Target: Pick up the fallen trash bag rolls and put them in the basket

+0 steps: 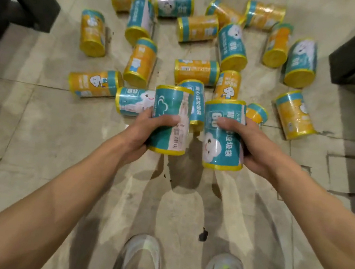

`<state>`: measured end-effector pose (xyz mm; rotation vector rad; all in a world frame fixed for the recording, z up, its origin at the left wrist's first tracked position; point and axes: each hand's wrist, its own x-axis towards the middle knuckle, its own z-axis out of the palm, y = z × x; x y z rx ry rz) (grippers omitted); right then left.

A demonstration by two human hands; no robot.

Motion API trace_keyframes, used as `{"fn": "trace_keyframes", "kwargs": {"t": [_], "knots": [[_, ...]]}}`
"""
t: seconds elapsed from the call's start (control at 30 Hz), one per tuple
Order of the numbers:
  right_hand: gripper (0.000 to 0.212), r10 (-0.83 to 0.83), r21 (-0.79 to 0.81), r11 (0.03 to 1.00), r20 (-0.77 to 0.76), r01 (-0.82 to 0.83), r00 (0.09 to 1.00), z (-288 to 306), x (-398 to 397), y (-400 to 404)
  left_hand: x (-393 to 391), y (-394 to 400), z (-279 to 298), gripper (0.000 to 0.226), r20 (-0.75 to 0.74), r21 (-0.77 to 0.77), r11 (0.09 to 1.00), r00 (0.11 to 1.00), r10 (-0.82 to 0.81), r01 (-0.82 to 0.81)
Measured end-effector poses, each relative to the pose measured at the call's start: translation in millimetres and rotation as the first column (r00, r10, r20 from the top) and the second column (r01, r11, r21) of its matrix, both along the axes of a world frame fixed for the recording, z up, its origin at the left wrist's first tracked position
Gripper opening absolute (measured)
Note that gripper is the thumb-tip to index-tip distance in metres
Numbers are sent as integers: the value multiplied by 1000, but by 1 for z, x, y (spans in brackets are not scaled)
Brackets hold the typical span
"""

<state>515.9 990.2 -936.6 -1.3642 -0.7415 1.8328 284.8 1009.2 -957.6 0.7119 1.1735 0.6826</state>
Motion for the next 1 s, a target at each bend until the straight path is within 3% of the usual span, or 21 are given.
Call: {"fn": "trace_keyframes", "kwargs": {"t": [0.17,0.27,0.4,0.5,0.63,0.8,0.93,1.0], "knots": [[27,-187,-97,981,-203,171,961,29,-3,2,3,1,38,38,149,14,1000,989,-8,6],[25,-215,-81,976,-278,200,936,43,0,4,5,1,60,32,245,-30,999,970,-5,12],[78,-237,-96,971,-392,217,889,74,2,5,6,2,98,71,381,-55,998,924,39,-20],[82,-286,-97,958,-403,270,870,122,1,0,6,-2,150,77,400,-109,988,906,142,-107],[74,-305,-101,951,-443,291,843,226,2,-15,5,-16,252,82,395,-148,980,901,181,-132],[52,-331,-149,944,-438,295,836,411,14,-36,17,-34,436,70,350,-207,963,906,239,-174],[76,-337,-214,939,-427,269,839,573,24,-53,32,-43,604,82,375,-247,961,902,214,-125],[75,-351,-234,933,-438,272,828,652,27,-61,41,-50,681,88,418,-244,967,892,174,-74]]}}
